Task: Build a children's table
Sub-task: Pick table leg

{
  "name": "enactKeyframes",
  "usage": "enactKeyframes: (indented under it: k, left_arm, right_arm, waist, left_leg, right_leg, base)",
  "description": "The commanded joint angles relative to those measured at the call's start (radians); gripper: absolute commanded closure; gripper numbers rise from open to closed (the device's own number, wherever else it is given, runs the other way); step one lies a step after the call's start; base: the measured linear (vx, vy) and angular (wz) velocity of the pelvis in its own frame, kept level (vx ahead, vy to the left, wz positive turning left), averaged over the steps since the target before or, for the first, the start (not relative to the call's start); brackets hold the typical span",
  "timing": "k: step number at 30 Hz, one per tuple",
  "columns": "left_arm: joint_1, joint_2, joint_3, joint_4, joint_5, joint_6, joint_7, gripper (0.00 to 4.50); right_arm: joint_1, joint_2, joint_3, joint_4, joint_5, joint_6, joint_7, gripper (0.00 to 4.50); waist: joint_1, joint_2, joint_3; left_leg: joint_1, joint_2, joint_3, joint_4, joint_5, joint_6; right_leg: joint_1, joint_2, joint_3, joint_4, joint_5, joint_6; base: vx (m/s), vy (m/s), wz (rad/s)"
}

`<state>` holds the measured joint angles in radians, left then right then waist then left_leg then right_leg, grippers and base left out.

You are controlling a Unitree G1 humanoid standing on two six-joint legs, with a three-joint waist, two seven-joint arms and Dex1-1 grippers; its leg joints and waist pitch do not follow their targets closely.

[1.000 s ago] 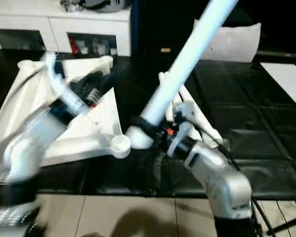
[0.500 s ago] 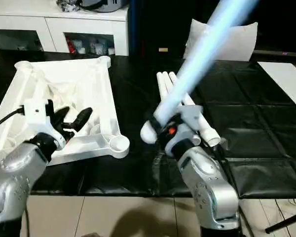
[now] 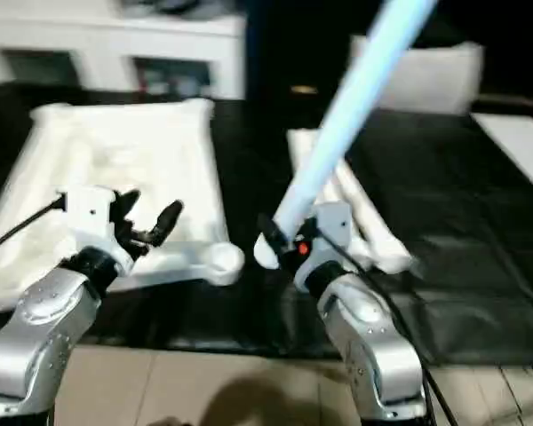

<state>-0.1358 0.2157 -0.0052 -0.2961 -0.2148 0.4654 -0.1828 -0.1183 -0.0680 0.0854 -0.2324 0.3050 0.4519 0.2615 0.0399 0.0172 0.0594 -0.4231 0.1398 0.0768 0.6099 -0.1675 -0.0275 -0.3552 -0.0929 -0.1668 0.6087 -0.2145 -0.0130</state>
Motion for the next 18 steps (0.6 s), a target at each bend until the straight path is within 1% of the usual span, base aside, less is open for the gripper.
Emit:
enactKeyframes:
  k: [1, 2, 3, 4, 5, 6, 7, 8, 9, 10, 11, 12, 13, 14, 15, 16, 17, 18]
  left_arm:
    - [-0.016, 0.006, -0.010, 0.008, 0.014, -0.016, -0.012, 0.61]
    - [-0.015, 0.004, -0.009, 0.011, 0.008, -0.013, -0.014, 0.61]
    - [-0.013, -0.005, -0.002, 0.016, -0.005, -0.013, -0.015, 0.61]
    - [-0.011, -0.010, 0.003, 0.018, -0.016, -0.018, -0.021, 0.61]
    - [-0.011, -0.009, 0.004, 0.019, -0.017, -0.015, -0.024, 0.61]
    - [-0.011, -0.007, 0.004, 0.020, -0.018, -0.012, -0.026, 0.61]
    - [-0.012, -0.004, 0.003, 0.023, -0.011, -0.015, -0.026, 0.61]
    - [-0.013, -0.004, 0.003, 0.023, -0.011, -0.016, -0.026, 0.61]
    - [-0.015, -0.004, 0.003, 0.028, -0.007, -0.019, -0.027, 0.61]
    - [-0.016, -0.004, 0.004, 0.030, -0.007, -0.020, -0.027, 0.61]
    - [-0.018, -0.004, 0.004, 0.032, -0.006, -0.021, -0.027, 0.61]
    - [-0.019, -0.003, 0.004, 0.035, -0.006, -0.022, -0.028, 0.61]
    - [-0.020, -0.002, 0.004, 0.037, -0.006, -0.022, -0.028, 0.61]
    - [-0.021, -0.001, 0.003, 0.039, -0.006, -0.023, -0.031, 0.61]
    - [-0.021, -0.001, 0.003, 0.039, -0.006, -0.023, -0.031, 0.61]
    - [-0.023, -0.001, 0.002, 0.043, -0.004, -0.025, -0.034, 0.61]
    - [-0.024, 0.000, 0.002, 0.044, -0.002, -0.025, -0.036, 0.61]
    - [-0.024, 0.000, 0.003, 0.045, 0.000, -0.025, -0.038, 0.61]
  right_arm:
    - [-0.004, 0.016, -0.034, 0.007, 0.014, -0.018, -0.018, 2.59]
    - [-0.003, 0.020, -0.041, 0.007, 0.015, -0.022, -0.028, 2.59]
    - [0.000, 0.015, -0.044, 0.004, 0.007, -0.027, -0.036, 2.59]
    - [0.003, 0.009, -0.043, -0.001, 0.002, -0.028, -0.036, 2.59]
    - [0.007, 0.007, -0.044, -0.004, 0.001, -0.028, -0.035, 2.59]
    - [0.010, 0.006, -0.045, -0.006, 0.000, -0.026, -0.036, 2.59]
    - [0.012, 0.006, -0.046, -0.009, -0.001, -0.026, -0.037, 2.59]
    - [0.013, 0.006, -0.046, -0.009, -0.002, -0.026, -0.037, 2.59]
    - [0.016, 0.006, -0.043, -0.011, -0.007, -0.028, -0.038, 2.59]
    - [0.017, 0.005, -0.042, -0.012, -0.010, -0.029, -0.038, 2.59]
    - [0.019, 0.002, -0.037, -0.012, -0.019, -0.032, -0.039, 2.59]
    - [0.020, 0.001, -0.033, -0.011, -0.026, -0.036, -0.040, 2.59]
    - [0.021, 0.001, -0.031, -0.010, -0.031, -0.038, -0.040, 2.59]
    - [0.021, 0.003, -0.028, -0.010, -0.033, -0.038, -0.041, 2.59]
    - [0.021, 0.003, -0.028, -0.010, -0.033, -0.038, -0.041, 2.59]
    - [0.021, 0.002, -0.025, -0.009, -0.032, -0.037, -0.044, 2.59]
    - [0.020, 0.001, -0.021, -0.007, -0.032, -0.035, -0.045, 2.59]
    - [0.019, 0.000, -0.018, -0.007, -0.033, -0.033, -0.046, 2.59]
  waist:
    - [-0.016, 0.019, -0.041]
    - [-0.002, 0.032, -0.045]
    - [-0.003, 0.022, -0.046]
    - [-0.001, 0.025, -0.048]
    - [-0.002, 0.022, -0.050]
    - [0.001, 0.023, -0.056]
    - [0.007, 0.013, -0.057]
    - [0.016, 0.010, -0.059]
    - [0.033, 0.007, -0.060]
    - [0.043, 0.008, -0.057]
    - [0.043, 0.014, -0.056]
    - [0.042, 0.021, -0.055]
    - [0.039, 0.030, -0.060]
    - [0.027, 0.037, -0.064]
    - [-0.015, 0.063, -0.082]
    - [-0.032, 0.083, -0.071]
    - [-0.040, 0.061, -0.069]
    - [-0.029, 0.058, -0.064]
  left_leg:
    - [0.048, 0.098, -0.025, -0.084, -0.483, -0.031]
    - [0.050, 0.097, -0.012, -0.094, -0.546, -0.097]
    - [0.035, 0.093, -0.012, -0.106, -0.545, -0.122]
    - [0.035, 0.090, -0.006, -0.108, -0.530, -0.128]
    - [0.031, 0.086, 0.000, -0.107, -0.509, -0.118]
    - [0.024, 0.077, 0.016, -0.100, -0.435, -0.080]
    - [0.003, 0.066, 0.033, -0.085, -0.332, -0.016]
    - [0.002, 0.066, 0.037, -0.063, -0.283, 0.018]
    - [-0.007, 0.079, 0.024, -0.001, -0.194, 0.078]
    - [-0.021, 0.097, 0.002, 0.054, -0.153, 0.098]
    - [-0.029, 0.105, -0.010, 0.066, -0.146, 0.095]
    - [-0.033, 0.099, -0.018, 0.050, -0.125, 0.097]
    - [-0.015, 0.087, -0.009, -0.003, -0.099, 0.144]
    - [0.004, 0.078, 0.004, -0.034, -0.088, 0.175]
    - [0.096, 0.049, 0.005, -0.072, 0.017, 0.294]
    - [0.120, 0.053, 0.013, -0.108, 0.052, 0.404]
    - [0.104, 0.071, 0.008, -0.111, 0.067, 0.441]
    - [0.084, 0.086, 0.014, -0.119, 0.070, 0.462]
  right_leg:
    - [0.010, -0.076, 0.085, -0.090, -0.353, -0.141]
    - [0.018, -0.077, 0.093, -0.090, -0.342, -0.125]
    - [0.034, -0.077, 0.093, -0.082, -0.314, -0.105]
    - [0.032, -0.078, 0.099, -0.079, -0.273, -0.097]
    - [0.036, -0.084, 0.103, -0.078, -0.258, -0.101]
    - [0.043, -0.099, 0.115, -0.081, -0.233, -0.118]
    - [0.059, -0.129, 0.133, -0.097, -0.254, -0.126]
    - [0.061, -0.158, 0.150, -0.111, -0.282, -0.131]
    - [0.072, -0.242, 0.195, -0.137, -0.334, -0.143]
    - [0.072, -0.301, 0.228, -0.154, -0.382, -0.154]
    - [0.076, -0.311, 0.233, -0.155, -0.386, -0.172]
    - [0.078, -0.275, 0.211, -0.146, -0.378, -0.200]
    - [0.066, -0.193, 0.177, -0.123, -0.333, -0.202]
    - [0.052, -0.134, 0.149, -0.100, -0.306, -0.193]
    - [-0.009, 0.004, 0.081, -0.004, -0.211, -0.136]
    - [-0.065, 0.064, 0.040, 0.117, -0.194, -0.033]
    - [-0.069, 0.057, 0.044, 0.139, -0.169, 0.017]
    - [-0.078, 0.037, 0.041, 0.164, -0.156, 0.068]
  base:
    - [0.015, -0.010, 0.35]
    - [0.000, 0.000, 0.00]
    - [0.000, 0.000, 0.00]
    - [0.000, 0.000, 0.00]
    - [0.000, 0.000, 0.00]
    - [0.000, 0.000, 0.00]
    - [0.000, 0.000, 0.00]
    - [0.000, 0.000, 0.00]
    - [0.013, 0.059, -0.12]
    - [0.013, 0.059, -0.12]
    - [0.017, 0.099, -0.16]
    - [0.024, 0.150, -0.17]
    - [0.024, 0.150, -0.17]
    - [0.024, 0.202, -0.04]
    - [0.037, 0.230, 0.05]
    - [0.037, 0.230, 0.05]
    - [0.025, 0.210, 0.06]
    - [-0.037, 0.165, -0.02]
